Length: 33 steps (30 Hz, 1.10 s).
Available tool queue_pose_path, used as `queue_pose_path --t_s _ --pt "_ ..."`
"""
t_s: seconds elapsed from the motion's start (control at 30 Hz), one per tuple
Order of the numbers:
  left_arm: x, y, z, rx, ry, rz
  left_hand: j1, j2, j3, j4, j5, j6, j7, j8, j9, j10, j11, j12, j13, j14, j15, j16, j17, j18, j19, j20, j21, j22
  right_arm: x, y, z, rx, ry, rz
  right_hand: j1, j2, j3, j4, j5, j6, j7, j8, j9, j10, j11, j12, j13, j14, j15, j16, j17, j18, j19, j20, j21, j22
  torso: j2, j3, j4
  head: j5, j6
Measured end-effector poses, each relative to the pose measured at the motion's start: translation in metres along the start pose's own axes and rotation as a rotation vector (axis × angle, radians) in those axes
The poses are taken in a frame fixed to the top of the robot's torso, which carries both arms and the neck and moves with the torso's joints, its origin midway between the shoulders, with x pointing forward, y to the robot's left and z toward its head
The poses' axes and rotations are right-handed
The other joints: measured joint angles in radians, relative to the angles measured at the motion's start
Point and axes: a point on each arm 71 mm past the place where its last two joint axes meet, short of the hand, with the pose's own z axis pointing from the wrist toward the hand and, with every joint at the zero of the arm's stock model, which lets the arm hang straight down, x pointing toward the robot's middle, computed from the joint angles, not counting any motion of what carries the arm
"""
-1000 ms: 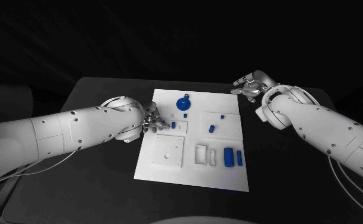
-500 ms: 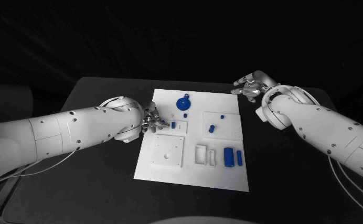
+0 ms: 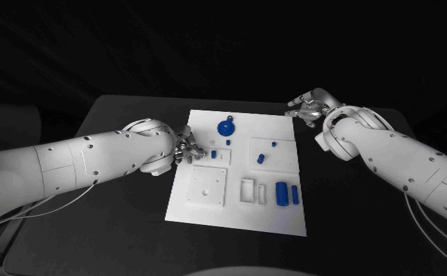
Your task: Assemble the parts on the task board
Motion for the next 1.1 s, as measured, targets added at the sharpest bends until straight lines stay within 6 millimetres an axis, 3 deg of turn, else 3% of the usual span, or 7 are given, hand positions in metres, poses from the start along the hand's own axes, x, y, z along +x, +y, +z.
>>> queue_pose_path --t_s 0.07,0.33,0.37,0.43,0.47,0.6,1.1 --pt "0.0001 -0.0003 -0.0001 0.002 0.003 -0.004 0.000 0.006 0.015 -0.003 0.033 -0.013 0.008 0.000 0.036 0.000 0.000 0.000 0.000 -0.003 0.003 0.000 -0.001 0.000 0.000 0.000 -0.004 0.000 0.0003 -0.0002 -0.0001 0.000 0.001 0.000 0.000 0.000 0.000 0.000 0.000 0.000 0.000 0.000 0.000 0.000 0.000 0.000 0.000 0.000 0.000 0.000 0.001 0.000 0.000 0.000 0.000 0.000 0.000 0.0001 -0.0002 0.000 0.000" --pt "0.0003 -0.0015 -0.0007 0.017 0.013 -0.020 -0.013 0.033 0.101 -0.020 0.227 -0.042 0.037 0.000 0.058 -0.005 0.005 0.000 -0.004 -0.009 0.002 -0.003 -0.009 0.000 -0.006 0.002 -0.004 0.001 0.0012 -0.0014 -0.0002 0.003 0.003 0.000 0.000 0.000 0.000 0.000 0.000 -0.001 -0.001 0.000 0.000 0.000 0.000 0.000 0.000 0.000 0.000 0.000 0.001 0.000 0.000 0.000 0.000 0.000 0.000 0.0003 -0.0003 0.001 -0.001" --pt "0.0003 -0.0015 -0.0007 0.019 0.014 -0.021 -0.016 0.036 0.127 -0.005 0.153 -0.042 0.038 0.000 0.058 -0.006 0.006 -0.001 -0.006 -0.010 0.003 -0.003 -0.009 0.000 -0.009 -0.001 -0.004 0.001 0.0013 -0.0015 -0.0003 0.003 0.003 0.000 0.000 0.000 0.000 0.000 0.000 0.000 0.000 0.000 0.000 0.000 0.000 0.000 0.000 0.000 0.000 0.000 0.001 0.000 0.000 0.000 0.000 0.000 0.000 0.0003 -0.0003 0.001 -0.001" --pt "0.0002 -0.0011 -0.0007 0.021 0.016 -0.024 -0.059 0.028 0.298 0.022 -0.151 -0.042 0.039 0.000 0.058 -0.006 0.006 -0.006 -0.009 -0.012 0.001 -0.003 -0.009 0.000 -0.017 -0.002 0.008 0.001 0.0014 -0.0018 -0.0003 0.004 0.003 0.000 0.000 0.000 0.000 0.000 0.000 0.002 0.002 0.000 0.000 0.000 0.000 0.000 0.000 0.000 0.000 0.000 0.001 0.000 0.000 0.000 0.000 0.000 0.000 0.0002 -0.0002 0.001 -0.001" --pt "0.0002 -0.0010 -0.0008 0.022 0.016 -0.025 -0.102 0.022 0.367 -0.019 -0.190 -0.040 0.038 -0.001 0.058 -0.006 0.006 -0.006 -0.009 -0.012 0.001 -0.003 -0.009 0.000 -0.018 0.000 0.013 0.001 0.0014 -0.0020 -0.0003 0.004 0.003 -0.001 0.000 0.000 0.000 0.000 0.000 0.002 0.002 0.000 0.000 0.002 0.002 0.000 0.000 0.000 0.000 0.000 0.001 0.000 0.000 0.000 0.000 0.000 0.000 0.0002 -0.0002 0.001 -0.001" --pt "0.0000 -0.0002 -0.0006 0.025 0.017 -0.028 -0.170 0.031 0.412 -0.064 -0.223 -0.021 0.036 -0.016 0.058 -0.002 0.009 -0.002 -0.009 -0.012 0.001 -0.003 -0.007 0.000 -0.020 0.002 0.032 0.001 0.0015 -0.0023 -0.0003 0.005 0.004 -0.001 0.000 0.000 0.000 0.000 0.000 0.002 0.002 0.000 0.000 0.002 0.002 0.000 0.000 0.000 0.000 0.000 0.001 0.000 0.000 0.000 0.000 0.000 0.000 0.0002 -0.0002 0.001 -0.001" --pt "0.0008 0.0042 -0.0024 0.043 0.030 -0.046 -0.194 0.037 0.429 -0.090 -0.244 -0.007 0.037 -0.031 0.056 -0.002 0.009 -0.002 -0.009 -0.012 0.001 -0.003 -0.013 0.000 -0.027 0.002 0.040 0.000 0.0019 -0.0027 -0.0007 0.005 0.006 -0.001 0.000 0.000 0.000 0.000 0.000 0.002 0.002 0.000 0.000 0.002 0.002 0.000 0.000 0.000 0.000 0.000 0.001 0.000 0.000 0.000 0.000 0.000 0.000 -0.0004 0.0002 0.001 0.003"
